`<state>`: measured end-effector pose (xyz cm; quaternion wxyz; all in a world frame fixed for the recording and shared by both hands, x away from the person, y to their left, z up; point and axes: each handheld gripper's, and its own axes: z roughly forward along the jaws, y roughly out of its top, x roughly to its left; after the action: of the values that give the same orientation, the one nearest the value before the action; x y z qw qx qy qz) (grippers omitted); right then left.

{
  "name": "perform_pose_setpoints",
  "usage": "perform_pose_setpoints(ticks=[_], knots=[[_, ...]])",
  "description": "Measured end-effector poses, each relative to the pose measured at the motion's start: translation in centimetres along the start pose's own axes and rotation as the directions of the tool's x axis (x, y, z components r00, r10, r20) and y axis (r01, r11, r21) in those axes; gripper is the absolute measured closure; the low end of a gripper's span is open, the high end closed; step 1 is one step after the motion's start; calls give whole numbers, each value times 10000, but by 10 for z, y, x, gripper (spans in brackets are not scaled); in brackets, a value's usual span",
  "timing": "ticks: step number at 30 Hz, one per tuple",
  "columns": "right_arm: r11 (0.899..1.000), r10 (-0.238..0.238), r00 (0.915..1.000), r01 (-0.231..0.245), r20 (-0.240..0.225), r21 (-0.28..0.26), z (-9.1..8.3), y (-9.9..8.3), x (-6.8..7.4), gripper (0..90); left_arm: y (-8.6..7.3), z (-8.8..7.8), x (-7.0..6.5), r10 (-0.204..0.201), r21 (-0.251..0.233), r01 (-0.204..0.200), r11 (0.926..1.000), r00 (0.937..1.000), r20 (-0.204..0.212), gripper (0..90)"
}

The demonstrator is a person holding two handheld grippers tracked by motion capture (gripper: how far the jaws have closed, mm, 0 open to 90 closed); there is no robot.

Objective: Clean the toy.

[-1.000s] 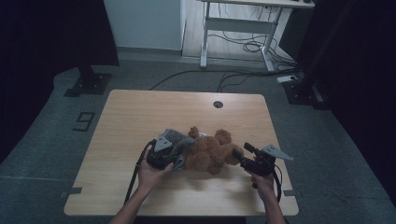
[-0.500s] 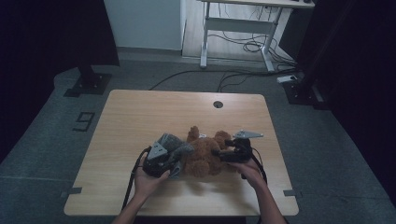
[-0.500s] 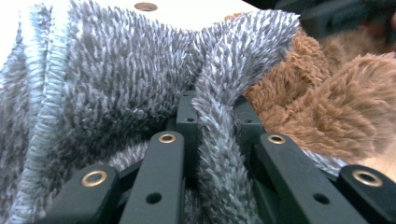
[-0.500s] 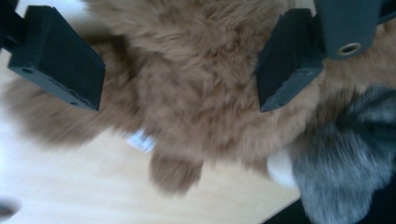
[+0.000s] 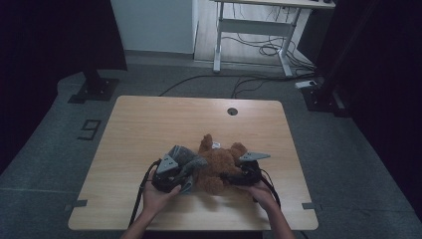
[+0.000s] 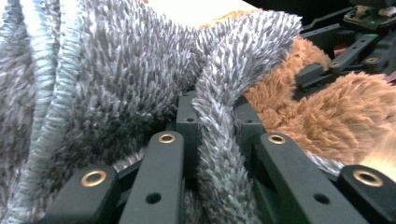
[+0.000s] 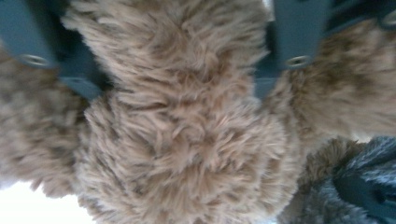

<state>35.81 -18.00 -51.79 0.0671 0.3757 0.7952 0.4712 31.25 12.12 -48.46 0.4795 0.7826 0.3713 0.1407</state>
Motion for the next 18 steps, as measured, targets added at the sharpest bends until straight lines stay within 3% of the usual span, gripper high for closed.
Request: perform_pose_setpoints(ticks=[1, 5, 9, 10, 11, 13, 14, 15, 16, 18], knots=[[9996, -239, 9995, 241, 198, -128, -2, -2, 4, 466, 0, -1, -1, 1, -46, -1, 10000, 10000, -22, 771], [9992, -278, 9989, 289, 383, -264, -5, 1, 9, 539, 0, -2, -1, 13, -182, -15, 9998, 9999, -135, 771], [9942, -977, 9922, 1008, 779, -365, -8, 9, 18, 579, 1, -6, 3, -152, -401, 147, 9991, 9998, -131, 770], [9898, -1267, 9869, 1324, 999, -534, -8, 13, 20, 585, 2, -7, 4, -197, -451, 191, 9988, 9997, -128, 770], [9898, -1267, 9869, 1324, 999, -534, -8, 13, 20, 585, 4, -9, 5, -230, -507, 223, 9985, 9996, -144, 770], [9823, -1584, 9788, 1696, 1296, -800, -8, 16, 22, 587, 10, -11, 7, -274, -637, 262, 9976, 9995, -173, 769], [9704, -1958, 9666, 2152, 1652, -1093, -9, 20, 24, 586, 21, -12, 6, -264, -805, 250, 9964, 9995, -166, 769], [9704, -1958, 9666, 2152, 1652, -1093, -9, 20, 24, 586, 21, -12, 6, -264, -805, 250, 9964, 9995, -166, 769], [9637, -2148, 9597, 2384, 1815, -1204, -9, 22, 25, 586, 28, -12, 4, -224, -909, 209, 9956, 9996, -155, 769], [9536, -2414, 9485, 2711, 2051, -1311, -6, 24, 25, 579, 52, -7, -7, 148, -1149, -150, 9933, 9999, -21, 768]])
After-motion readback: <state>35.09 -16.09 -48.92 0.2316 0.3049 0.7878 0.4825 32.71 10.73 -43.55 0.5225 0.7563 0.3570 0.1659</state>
